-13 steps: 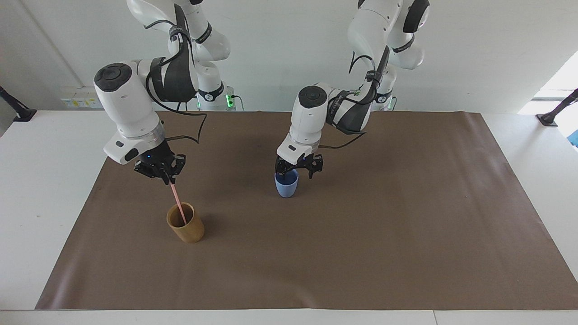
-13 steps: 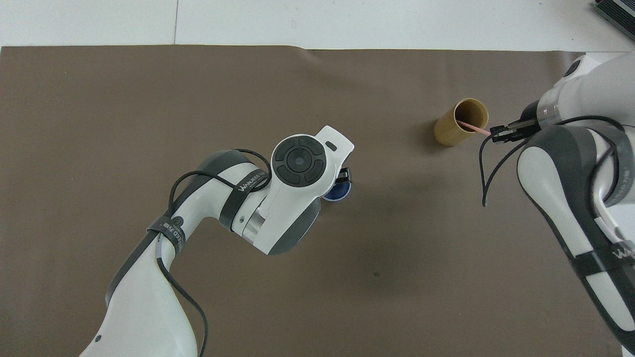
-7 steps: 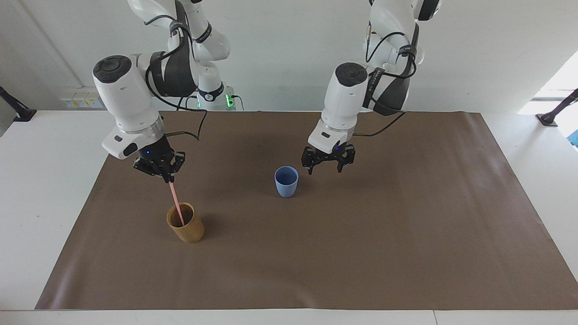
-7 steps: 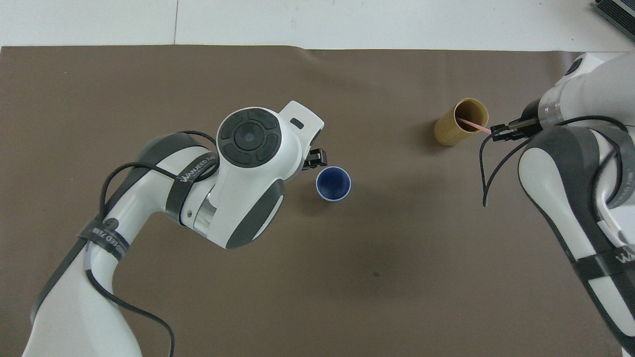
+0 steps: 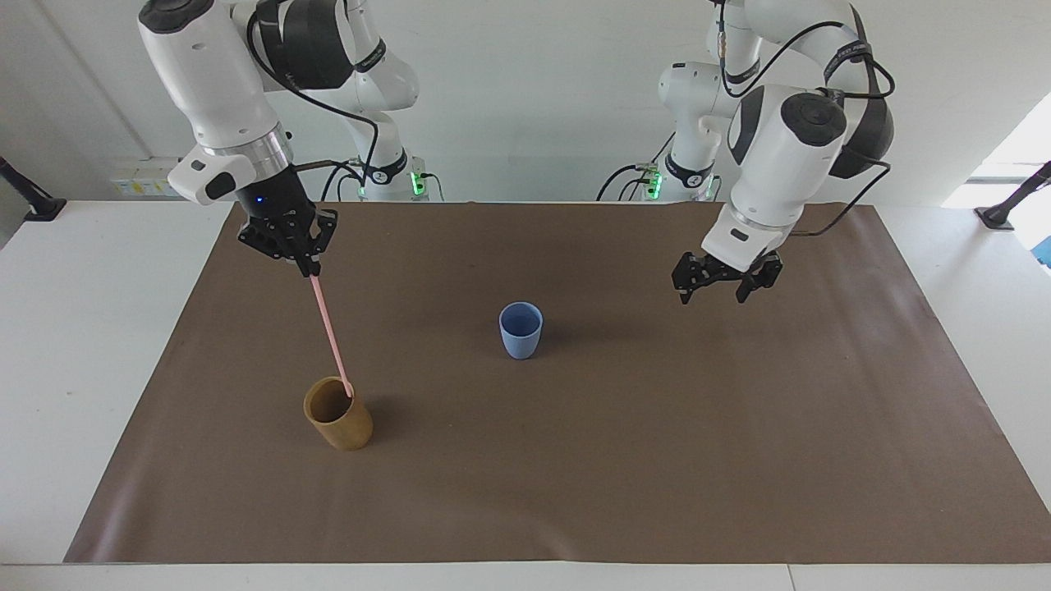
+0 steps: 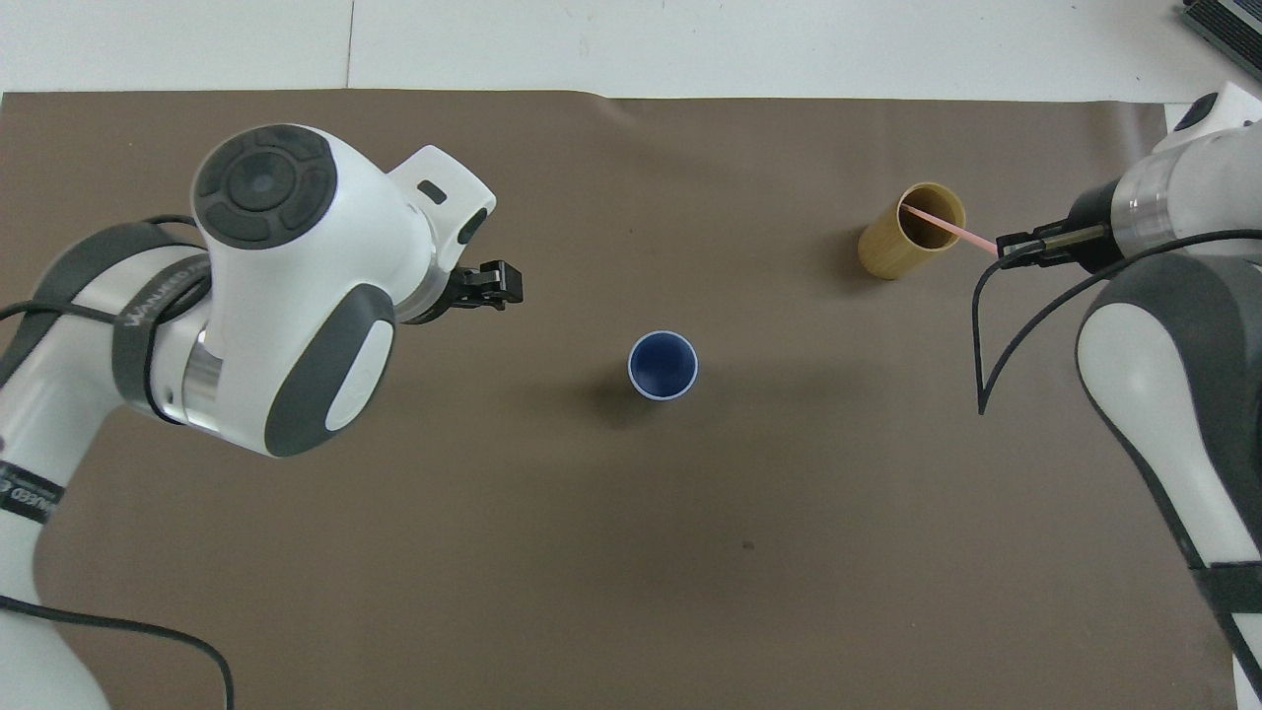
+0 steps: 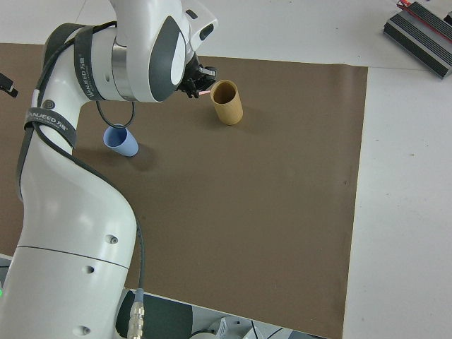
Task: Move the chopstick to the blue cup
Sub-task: 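Carry the pink stick over the blue cup while the left gripper withdraws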
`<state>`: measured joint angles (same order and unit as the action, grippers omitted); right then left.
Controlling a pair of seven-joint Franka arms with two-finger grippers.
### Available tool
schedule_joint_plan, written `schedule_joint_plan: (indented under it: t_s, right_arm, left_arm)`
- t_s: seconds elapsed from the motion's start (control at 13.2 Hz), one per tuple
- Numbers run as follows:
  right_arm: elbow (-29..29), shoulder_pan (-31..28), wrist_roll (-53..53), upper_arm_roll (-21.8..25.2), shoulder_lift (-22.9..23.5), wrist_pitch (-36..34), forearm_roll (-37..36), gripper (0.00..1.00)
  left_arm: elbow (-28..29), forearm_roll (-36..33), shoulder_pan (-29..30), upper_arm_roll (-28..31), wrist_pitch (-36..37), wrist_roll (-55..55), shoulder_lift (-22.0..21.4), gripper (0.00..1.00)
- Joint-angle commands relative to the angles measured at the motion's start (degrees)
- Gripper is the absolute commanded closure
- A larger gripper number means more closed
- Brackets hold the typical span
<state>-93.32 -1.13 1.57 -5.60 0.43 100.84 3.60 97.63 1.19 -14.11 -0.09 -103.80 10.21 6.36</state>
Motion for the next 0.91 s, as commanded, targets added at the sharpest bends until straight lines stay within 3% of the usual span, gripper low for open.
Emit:
schedule_joint_plan:
  t_s: [0.0,0.23,0.38,0.53,0.84]
  right_arm:
    - [2.69,-0.45,-9.69,-4.49,0.36,-2.76,0.97,1.0]
    - [4.02,-0.45,-27.53,-11.78,0.72,-2.93,2.28,1.0]
    - [4.02,-0.45,-38.34,-12.86,0.46,-3.11,9.73,1.0]
    - [4.02,2.17,-48.72,-13.65,0.45,-5.3,12.48,1.0]
    - [4.11,5.44,-55.44,-13.56,3.69,-5.04,16.15,1.0]
  left_arm:
    - [2.13,-0.31,5.31,-0.7,4.99,-8.42,-4.07,0.0]
    - [0.9,-0.4,9.71,-0.61,6.77,-15.47,-6.27,0.0]
    - [-0.94,-0.49,9.81,-0.35,8.43,-15.31,-7.41,0.0]
    - [-4.53,-0.75,9.72,-0.53,12.29,-15.3,-7.59,0.0]
    - [-10.17,-0.84,9.72,-0.44,20.82,-15.3,-8.91,0.0]
